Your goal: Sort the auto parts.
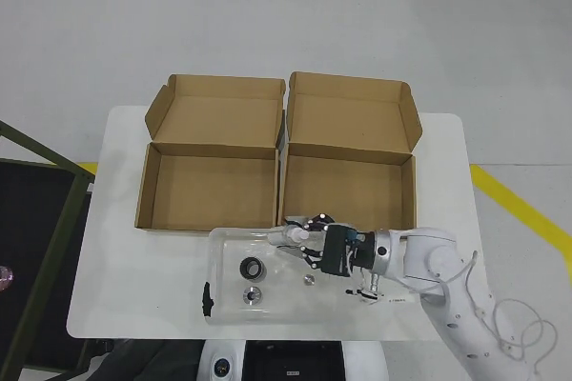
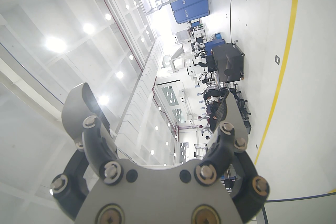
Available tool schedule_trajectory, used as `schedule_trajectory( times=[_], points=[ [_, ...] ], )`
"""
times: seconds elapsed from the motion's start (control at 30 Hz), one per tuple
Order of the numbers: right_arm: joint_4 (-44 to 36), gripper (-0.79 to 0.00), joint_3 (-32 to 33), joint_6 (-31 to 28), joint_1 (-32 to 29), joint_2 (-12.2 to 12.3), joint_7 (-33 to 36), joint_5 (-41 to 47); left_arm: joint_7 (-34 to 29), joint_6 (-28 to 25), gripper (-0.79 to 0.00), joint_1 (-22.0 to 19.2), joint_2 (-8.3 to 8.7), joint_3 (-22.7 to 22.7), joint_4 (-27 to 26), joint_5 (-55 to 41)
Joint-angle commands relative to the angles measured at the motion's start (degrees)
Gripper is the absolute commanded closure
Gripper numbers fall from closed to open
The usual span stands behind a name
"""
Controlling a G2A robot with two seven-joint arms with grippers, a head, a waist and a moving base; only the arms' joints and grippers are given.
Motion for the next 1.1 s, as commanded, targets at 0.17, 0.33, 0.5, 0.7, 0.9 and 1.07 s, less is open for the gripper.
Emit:
schedule_trajectory(
  times=[0.17,0.33,0.5,0.7,0.9,1.07],
  points=[
    [1.7,0.000,1.2,1.6,1.9,0.0,-2.4,0.5,0.0,0.0,-0.785,0.0,0.00,0.0,0.0,0.0],
    [4.2,0.000,2.0,3.4,2.8,0.0,-4.4,0.5,0.0,0.0,-0.785,0.0,0.00,0.0,0.0,0.0],
    [7.3,0.000,2.5,5.0,4.2,0.0,-5.4,-0.3,0.0,0.0,-0.785,0.0,0.00,0.0,0.0,0.0],
    [12.0,0.000,1.6,6.0,7.3,-0.2,-4.0,-2.1,0.0,0.0,-0.785,0.0,0.00,0.0,0.0,0.0],
    [18.0,0.000,-1.2,7.1,11.4,-0.8,-2.4,-3.4,0.0,0.0,-0.785,0.0,0.00,0.0,0.0,0.0],
    [23.2,0.000,-4.4,8.3,14.8,-1.6,-2.2,-4.5,0.0,0.0,-0.785,0.0,0.00,0.0,0.0,0.0]
  ],
)
